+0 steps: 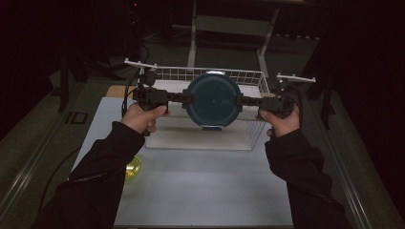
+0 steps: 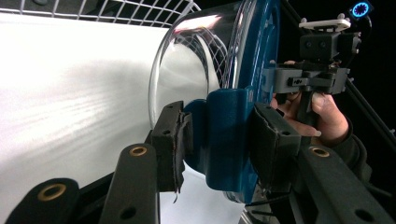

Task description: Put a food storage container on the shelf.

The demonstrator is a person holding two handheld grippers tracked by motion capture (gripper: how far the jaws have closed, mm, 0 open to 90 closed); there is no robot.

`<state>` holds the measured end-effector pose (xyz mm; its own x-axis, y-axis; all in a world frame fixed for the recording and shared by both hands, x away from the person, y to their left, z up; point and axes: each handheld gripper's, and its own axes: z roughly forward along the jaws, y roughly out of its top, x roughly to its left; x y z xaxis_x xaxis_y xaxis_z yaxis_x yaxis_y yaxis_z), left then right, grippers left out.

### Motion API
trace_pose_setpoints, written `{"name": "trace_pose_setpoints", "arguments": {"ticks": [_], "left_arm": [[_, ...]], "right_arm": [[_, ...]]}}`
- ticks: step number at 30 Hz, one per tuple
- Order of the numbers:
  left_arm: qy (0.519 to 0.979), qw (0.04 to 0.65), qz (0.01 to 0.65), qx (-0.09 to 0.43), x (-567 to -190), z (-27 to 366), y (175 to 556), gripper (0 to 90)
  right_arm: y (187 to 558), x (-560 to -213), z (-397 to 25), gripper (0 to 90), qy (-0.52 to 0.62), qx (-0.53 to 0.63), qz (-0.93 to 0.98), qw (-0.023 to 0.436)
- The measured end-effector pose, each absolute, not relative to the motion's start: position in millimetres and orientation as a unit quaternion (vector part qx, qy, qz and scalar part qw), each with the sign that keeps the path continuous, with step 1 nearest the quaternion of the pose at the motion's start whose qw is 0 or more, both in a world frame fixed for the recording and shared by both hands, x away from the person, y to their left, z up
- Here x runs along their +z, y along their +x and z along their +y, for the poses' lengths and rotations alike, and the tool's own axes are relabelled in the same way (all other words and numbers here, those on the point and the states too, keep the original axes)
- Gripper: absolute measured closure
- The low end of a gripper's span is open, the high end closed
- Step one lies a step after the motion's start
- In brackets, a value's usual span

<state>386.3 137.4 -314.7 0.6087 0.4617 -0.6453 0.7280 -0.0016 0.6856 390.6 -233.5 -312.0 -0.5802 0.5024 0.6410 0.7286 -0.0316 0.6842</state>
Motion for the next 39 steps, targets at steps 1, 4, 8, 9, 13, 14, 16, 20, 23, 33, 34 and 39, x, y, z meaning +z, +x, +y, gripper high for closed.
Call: {"name": "trace_pose_setpoints", "arguments": {"ticks": [1, 4, 8, 9, 13, 14, 16, 20, 23, 33, 34, 39], "left_arm": [[0.695, 0.564, 0.429, -0.120, -315.5, 137.8, 388.6, 57.2], [0.692, 0.563, 0.434, -0.123, -318.3, 138.0, 394.5, 57.1], [0.686, 0.562, 0.442, -0.133, -324.1, 139.7, 403.4, 56.9], [0.684, 0.563, 0.444, -0.135, -324.6, 140.4, 404.8, 56.9], [0.682, 0.565, 0.445, -0.136, -324.7, 142.8, 410.4, 56.7], [0.680, 0.564, 0.446, -0.139, -325.2, 143.5, 412.4, 56.7], [0.675, 0.565, 0.452, -0.142, -326.1, 144.2, 414.9, 56.6], [0.666, 0.568, 0.460, -0.150, -329.0, 145.4, 419.4, 56.2], [0.658, 0.570, 0.467, -0.157, -331.2, 146.0, 422.7, 56.0], [0.631, 0.568, 0.494, -0.190, -340.5, 148.0, 432.7, 55.0], [0.628, 0.568, 0.496, -0.194, -341.5, 148.2, 433.2, 54.9], [0.614, 0.566, 0.510, -0.209, -348.2, 149.0, 436.5, 53.4]], "right_arm": [[392.4, -311.6, -233.2, 56.4, -0.448, -0.560, -0.690, 0.100], [398.3, -312.7, -232.2, 56.4, -0.454, -0.556, -0.689, 0.103], [406.0, -317.6, -231.0, 56.4, -0.465, -0.551, -0.684, 0.107], [407.5, -318.5, -230.8, 56.5, -0.465, -0.554, -0.682, 0.111], [410.7, -316.6, -228.2, 56.5, -0.471, -0.551, -0.680, 0.110], [412.0, -316.7, -227.7, 56.5, -0.474, -0.550, -0.679, 0.111], [414.9, -316.3, -226.6, 56.4, -0.480, -0.548, -0.676, 0.114], [420.0, -316.4, -225.5, 56.4, -0.494, -0.543, -0.668, 0.124], [422.9, -316.5, -225.3, 56.3, -0.501, -0.540, -0.664, 0.130], [436.3, -320.2, -225.1, 56.1, -0.524, -0.531, -0.647, 0.161], [437.5, -320.3, -225.1, 56.1, -0.526, -0.529, -0.645, 0.163], [444.3, -324.6, -224.8, 55.5, -0.539, -0.527, -0.632, 0.180]]}}
